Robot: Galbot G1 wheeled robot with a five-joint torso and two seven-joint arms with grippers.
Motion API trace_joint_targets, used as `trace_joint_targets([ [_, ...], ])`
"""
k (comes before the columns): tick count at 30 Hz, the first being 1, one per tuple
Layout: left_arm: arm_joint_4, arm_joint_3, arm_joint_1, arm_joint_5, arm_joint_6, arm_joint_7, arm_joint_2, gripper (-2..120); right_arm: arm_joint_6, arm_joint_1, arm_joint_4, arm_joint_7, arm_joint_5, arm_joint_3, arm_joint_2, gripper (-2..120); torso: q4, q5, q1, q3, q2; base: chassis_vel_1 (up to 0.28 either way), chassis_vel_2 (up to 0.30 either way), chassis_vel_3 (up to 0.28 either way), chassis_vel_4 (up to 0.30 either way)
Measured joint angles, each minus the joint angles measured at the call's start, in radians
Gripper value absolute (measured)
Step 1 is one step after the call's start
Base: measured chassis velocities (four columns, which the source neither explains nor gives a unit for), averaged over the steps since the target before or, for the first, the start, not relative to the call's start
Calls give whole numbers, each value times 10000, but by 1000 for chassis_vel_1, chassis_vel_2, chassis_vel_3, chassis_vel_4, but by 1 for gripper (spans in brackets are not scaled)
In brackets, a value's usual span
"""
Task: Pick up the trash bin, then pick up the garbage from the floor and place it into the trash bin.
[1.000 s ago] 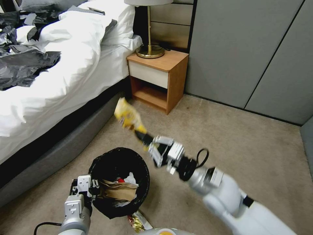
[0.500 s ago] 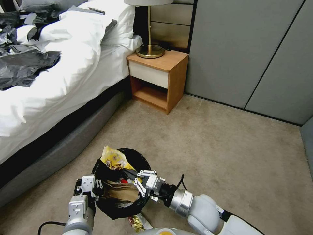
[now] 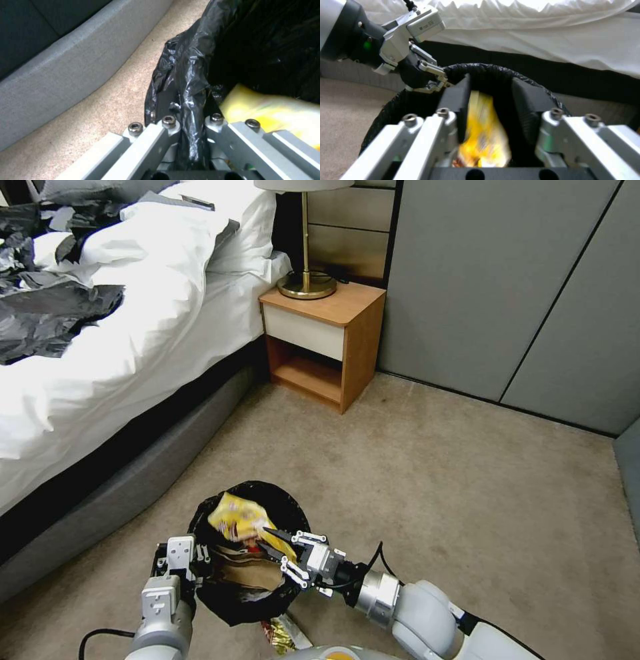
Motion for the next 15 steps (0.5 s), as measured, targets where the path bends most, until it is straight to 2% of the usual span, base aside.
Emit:
trace_joint_targets([
  [1, 0, 0, 0, 0, 0, 0, 0, 0, 0, 0, 0, 0, 0, 0, 0, 38, 0, 0, 0, 0, 0, 0, 0, 0, 0],
  [4, 4, -45, -14, -34, 12, 0, 18, 0, -13, -64, 98, -1, 0, 22, -65, 53, 0, 0, -1, 0, 0, 0, 0, 0, 0],
  [5, 4, -45, -14, -34, 12, 0, 18, 0, -13, -64, 98, -1, 0, 22, -65, 53, 0, 0, -1, 0, 0, 0, 0, 0, 0],
  [7, 4, -53, -13, -39, 14, 0, 20, 0, -29, -126, 175, -12, -6, 69, -92, 64, 0, 0, 0, 0, 0, 0, 0, 0, 0],
  [9, 4, -53, -12, -40, 15, 0, 20, 0, -38, -155, 213, -16, -8, 93, -101, 67, 0, 0, 0, 0, 0, 0, 0, 0, 0],
  [12, -9, -42, -5, -40, 19, 0, 15, 0, -54, -269, 337, -40, -29, 173, -166, 80, 0, 0, 0, 0, 0, 0, 0, 0, 0],
  [13, -9, -42, -5, -40, 19, 0, 15, 0, -54, -269, 337, -40, -29, 173, -166, 80, 0, 0, 0, 0, 0, 0, 0, 0, 0],
  [14, -31, -30, 7, -37, 22, 1, 12, 0, -57, -365, 446, -66, -47, 251, -224, 89, 0, 0, 0, 0, 0, 0, 0, 0, 0],
  [15, -48, -28, 17, -34, 23, 2, 10, 0, -57, -416, 517, -77, -56, 308, -260, 92, 0, 0, 0, 0, 0, 0, 0, 0, 0],
])
